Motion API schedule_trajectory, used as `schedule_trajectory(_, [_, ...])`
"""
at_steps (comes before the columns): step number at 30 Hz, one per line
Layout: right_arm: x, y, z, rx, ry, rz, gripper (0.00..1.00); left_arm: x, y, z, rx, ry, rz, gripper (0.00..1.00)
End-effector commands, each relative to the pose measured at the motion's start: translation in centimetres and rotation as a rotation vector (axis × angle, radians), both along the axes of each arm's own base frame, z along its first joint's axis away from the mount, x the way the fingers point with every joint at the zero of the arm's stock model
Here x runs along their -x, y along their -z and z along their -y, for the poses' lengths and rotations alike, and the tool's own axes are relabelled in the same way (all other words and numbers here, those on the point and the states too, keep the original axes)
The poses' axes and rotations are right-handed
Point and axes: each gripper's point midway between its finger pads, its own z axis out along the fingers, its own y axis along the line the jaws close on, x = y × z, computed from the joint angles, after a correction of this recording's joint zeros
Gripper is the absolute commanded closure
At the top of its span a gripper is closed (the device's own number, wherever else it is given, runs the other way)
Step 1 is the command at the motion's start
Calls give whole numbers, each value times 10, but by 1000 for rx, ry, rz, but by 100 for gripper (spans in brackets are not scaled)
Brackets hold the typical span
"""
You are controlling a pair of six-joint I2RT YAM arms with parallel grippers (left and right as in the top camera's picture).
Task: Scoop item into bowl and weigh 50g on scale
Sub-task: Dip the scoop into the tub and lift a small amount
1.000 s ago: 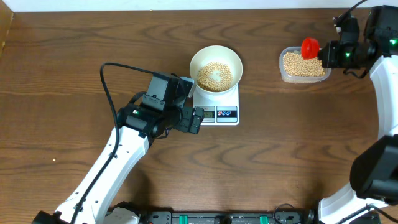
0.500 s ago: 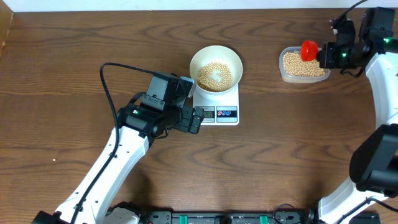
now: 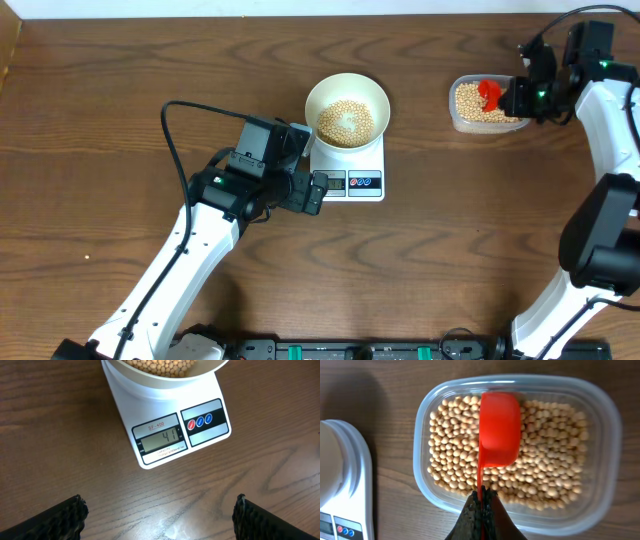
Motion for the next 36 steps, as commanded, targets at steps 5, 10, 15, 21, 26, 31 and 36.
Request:
schedule_trajectory(5, [-3, 8, -17, -67, -21, -17, 99, 0, 4, -1, -17, 6, -4, 5])
schedule_trajectory(10, [-3, 6, -20, -102, -19, -18, 99, 0, 4, -1, -17, 6, -4, 5])
schedule_trajectory(15, [-3, 0, -15, -174, 1, -9, 99, 0, 4, -1, -17, 6, -4, 5])
schedule_trajectory(21, [0, -5, 5, -235, 50, 0, 99, 0, 4, -1, -17, 6, -4, 5])
schedule_trajectory(26, [1, -20, 14, -358, 57, 38, 99, 0, 4, -1, -17, 6, -4, 5])
schedule_trajectory(31, [4, -32, 20, -453, 56, 67, 99, 0, 4, -1, -17, 6, -4, 5])
schedule_trajectory(36, [6, -45, 28, -543, 60, 101, 99, 0, 4, -1, -17, 6, -4, 5])
